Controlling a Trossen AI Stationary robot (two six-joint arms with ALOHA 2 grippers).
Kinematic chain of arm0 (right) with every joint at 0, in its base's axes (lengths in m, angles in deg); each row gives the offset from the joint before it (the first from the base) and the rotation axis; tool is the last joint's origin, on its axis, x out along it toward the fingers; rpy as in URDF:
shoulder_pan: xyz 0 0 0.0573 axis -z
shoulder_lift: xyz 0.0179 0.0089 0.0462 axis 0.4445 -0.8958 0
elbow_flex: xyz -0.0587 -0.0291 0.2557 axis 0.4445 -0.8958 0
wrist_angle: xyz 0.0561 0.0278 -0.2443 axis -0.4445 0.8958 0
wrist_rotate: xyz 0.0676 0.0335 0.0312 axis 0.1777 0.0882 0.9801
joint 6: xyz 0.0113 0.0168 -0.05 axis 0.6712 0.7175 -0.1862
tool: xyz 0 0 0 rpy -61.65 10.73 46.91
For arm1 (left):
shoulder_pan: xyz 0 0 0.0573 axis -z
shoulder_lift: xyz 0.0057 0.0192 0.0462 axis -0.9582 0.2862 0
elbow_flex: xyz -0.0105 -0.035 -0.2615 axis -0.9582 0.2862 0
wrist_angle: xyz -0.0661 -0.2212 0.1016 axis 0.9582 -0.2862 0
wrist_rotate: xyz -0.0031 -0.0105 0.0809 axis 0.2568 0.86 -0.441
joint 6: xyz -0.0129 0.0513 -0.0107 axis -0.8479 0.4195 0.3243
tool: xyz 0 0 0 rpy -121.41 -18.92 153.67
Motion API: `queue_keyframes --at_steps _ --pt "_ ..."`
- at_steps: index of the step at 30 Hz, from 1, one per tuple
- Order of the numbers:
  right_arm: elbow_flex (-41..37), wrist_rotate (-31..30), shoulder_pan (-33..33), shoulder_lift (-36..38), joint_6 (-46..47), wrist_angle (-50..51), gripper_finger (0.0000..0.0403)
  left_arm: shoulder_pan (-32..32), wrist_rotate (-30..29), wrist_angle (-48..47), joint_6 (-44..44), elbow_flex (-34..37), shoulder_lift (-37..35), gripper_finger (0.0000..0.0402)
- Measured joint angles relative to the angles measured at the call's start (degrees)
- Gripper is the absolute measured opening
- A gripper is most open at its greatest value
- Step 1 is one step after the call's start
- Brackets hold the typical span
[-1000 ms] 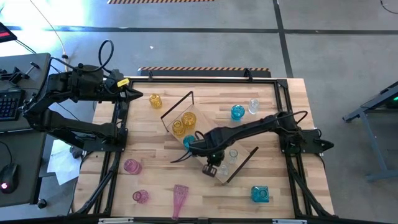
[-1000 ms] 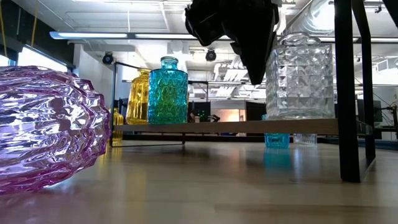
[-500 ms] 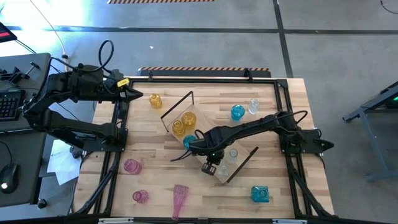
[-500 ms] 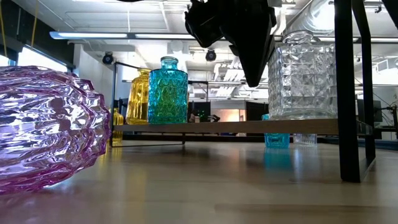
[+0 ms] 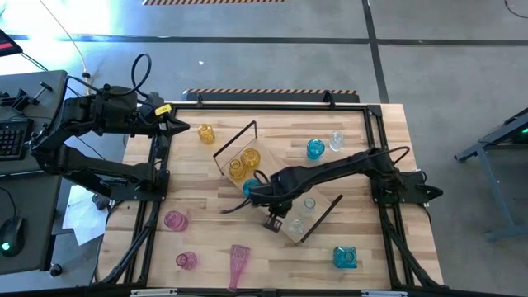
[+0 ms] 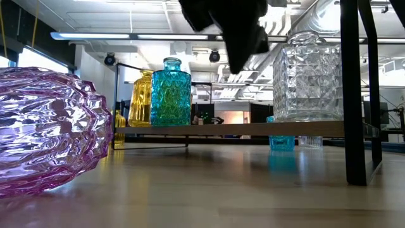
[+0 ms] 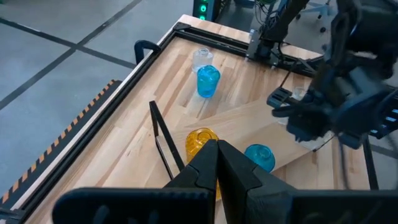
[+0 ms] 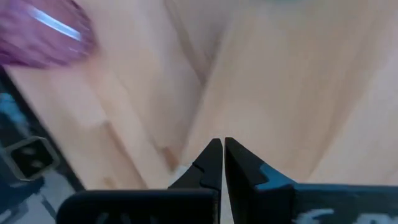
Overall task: Sort vases onto shelf
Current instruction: Adjust the crystal vases on the shelf
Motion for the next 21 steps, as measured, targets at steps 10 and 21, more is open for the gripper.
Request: queue_keyframes --at_steps 10,21 --pt "12.0 -7.5 -5.5 0.1 6.4 0.1 0.0000 0.0 0.0 0.0 0.5 0.0 0.0 0.0000" --pt "8.5 -1.2 -15.1 0.0 23.8 0.1 0.0000 0.0 0.0 0.0 2.1 0.0 0.0 0.0000"
